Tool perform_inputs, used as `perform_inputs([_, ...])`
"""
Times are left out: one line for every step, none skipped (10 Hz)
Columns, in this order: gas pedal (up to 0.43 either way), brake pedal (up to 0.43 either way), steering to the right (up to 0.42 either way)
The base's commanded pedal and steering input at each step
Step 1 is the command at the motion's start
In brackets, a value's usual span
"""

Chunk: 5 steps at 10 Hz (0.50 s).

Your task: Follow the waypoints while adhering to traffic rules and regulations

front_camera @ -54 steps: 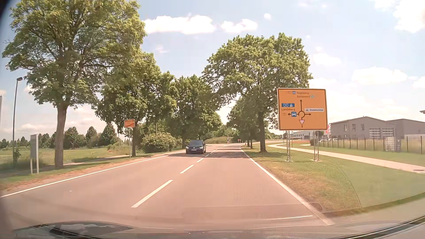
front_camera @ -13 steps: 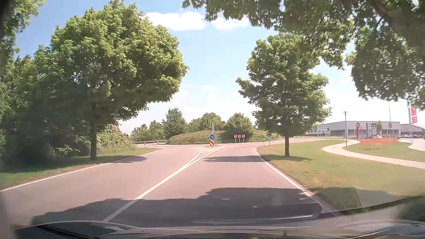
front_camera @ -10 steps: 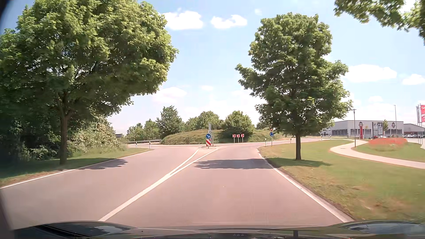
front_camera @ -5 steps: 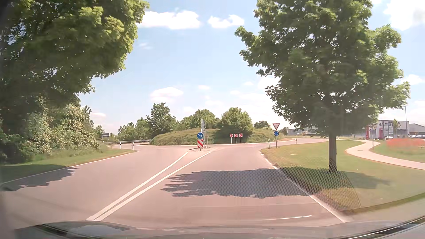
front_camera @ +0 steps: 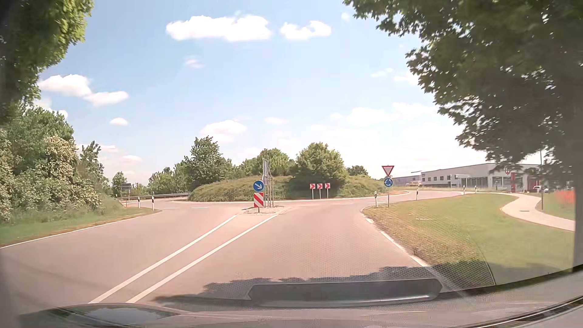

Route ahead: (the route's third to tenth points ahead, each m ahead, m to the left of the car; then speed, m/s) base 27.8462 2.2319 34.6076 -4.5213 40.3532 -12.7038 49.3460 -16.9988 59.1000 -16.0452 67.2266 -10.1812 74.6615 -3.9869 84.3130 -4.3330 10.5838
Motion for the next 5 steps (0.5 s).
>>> perform_inputs([0.0, 0.171, 0.013])
perform_inputs([0.0, 0.177, 0.013])
perform_inputs([0.0, 0.177, 0.013])
perform_inputs([0.0, 0.183, 0.014])
perform_inputs([0.0, 0.183, 0.015])
